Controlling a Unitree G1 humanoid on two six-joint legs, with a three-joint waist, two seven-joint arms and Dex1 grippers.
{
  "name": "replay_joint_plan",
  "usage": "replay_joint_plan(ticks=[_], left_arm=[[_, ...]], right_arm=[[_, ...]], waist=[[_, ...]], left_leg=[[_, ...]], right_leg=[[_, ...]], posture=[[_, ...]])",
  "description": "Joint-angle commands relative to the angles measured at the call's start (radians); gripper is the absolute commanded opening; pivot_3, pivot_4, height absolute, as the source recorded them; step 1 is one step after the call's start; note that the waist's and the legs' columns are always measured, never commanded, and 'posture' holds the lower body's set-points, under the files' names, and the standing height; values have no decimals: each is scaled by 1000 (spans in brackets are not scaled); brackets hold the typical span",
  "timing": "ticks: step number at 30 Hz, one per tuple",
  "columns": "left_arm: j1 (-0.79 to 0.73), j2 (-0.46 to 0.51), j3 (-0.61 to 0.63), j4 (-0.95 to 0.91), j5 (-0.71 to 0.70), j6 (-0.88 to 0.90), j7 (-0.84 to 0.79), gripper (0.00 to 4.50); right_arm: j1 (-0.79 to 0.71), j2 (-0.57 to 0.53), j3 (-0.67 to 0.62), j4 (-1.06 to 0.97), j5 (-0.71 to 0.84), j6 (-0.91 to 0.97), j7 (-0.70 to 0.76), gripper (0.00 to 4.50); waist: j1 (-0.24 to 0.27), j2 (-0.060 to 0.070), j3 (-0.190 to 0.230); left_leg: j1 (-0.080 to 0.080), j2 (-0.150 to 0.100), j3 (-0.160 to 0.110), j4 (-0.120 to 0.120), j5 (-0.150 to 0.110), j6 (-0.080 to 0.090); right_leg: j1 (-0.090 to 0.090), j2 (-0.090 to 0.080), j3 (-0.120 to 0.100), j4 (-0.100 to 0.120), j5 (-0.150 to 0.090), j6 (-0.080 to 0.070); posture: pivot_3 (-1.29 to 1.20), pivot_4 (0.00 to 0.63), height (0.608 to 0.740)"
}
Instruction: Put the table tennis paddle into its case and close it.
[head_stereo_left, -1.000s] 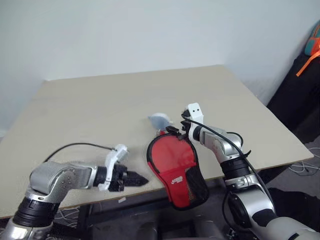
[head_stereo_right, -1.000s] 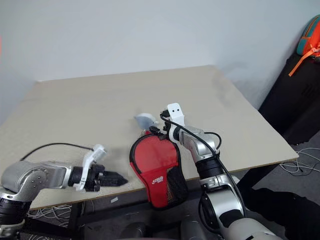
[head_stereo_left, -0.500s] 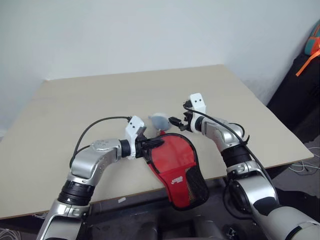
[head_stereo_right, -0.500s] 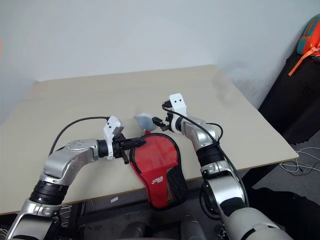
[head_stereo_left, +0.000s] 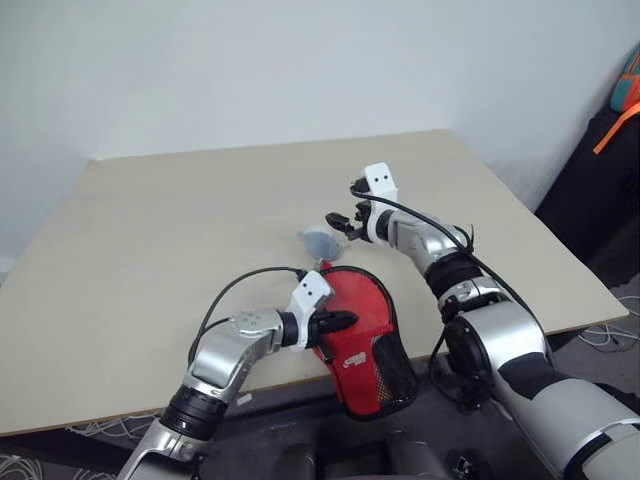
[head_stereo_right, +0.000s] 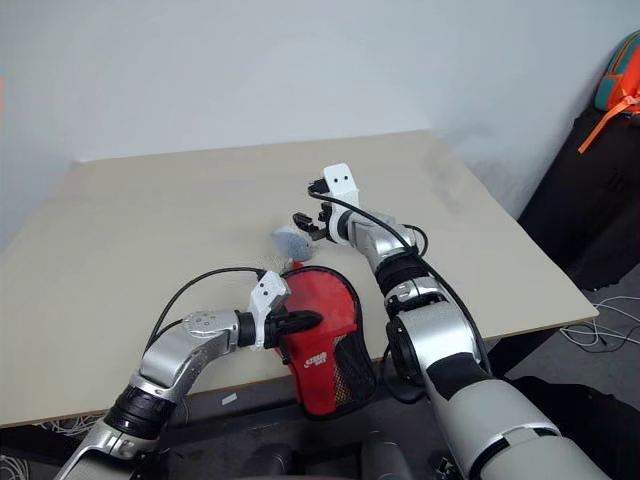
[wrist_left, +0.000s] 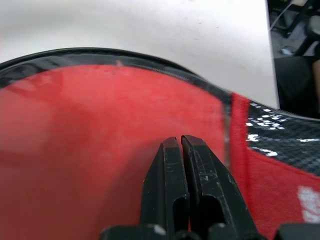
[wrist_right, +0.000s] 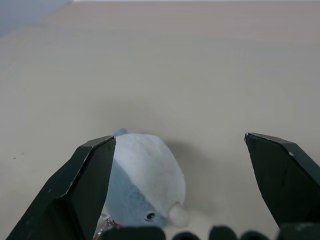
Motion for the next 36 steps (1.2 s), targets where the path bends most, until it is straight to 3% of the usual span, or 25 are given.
replay_joint_plan(ticks=[1,22,34,36], left_arm=[[4,-12,4,9,22,-28,4,29],[-14,-37,-1,58,90,-83,5,29],[-40,-45,-43,170,159,-180,-33,0],[-48,-51,-47,180,167,-191,-34,0]], right_arm=[[-60,25,-28,51,-6,-67,-19,4500],[-42,118,-66,181,-66,-111,-125,4500],[-32,139,-71,189,-89,-95,-143,422],[-33,139,-72,187,-91,-94,-139,59]], waist=[[0,0,0],[0,0,0],[0,0,-1],[0,0,-1]], left_leg=[[0,0,0,0,0,0],[1,0,-1,0,0,0],[2,0,-1,0,0,0],[2,0,-1,0,0,0]], right_leg=[[0,0,0,0,0,0],[1,0,0,1,0,0],[2,0,-1,1,0,0],[3,0,-1,1,0,0]], posture=[[0,0,740],[0,0,740],[0,0,740],[0,0,740]])
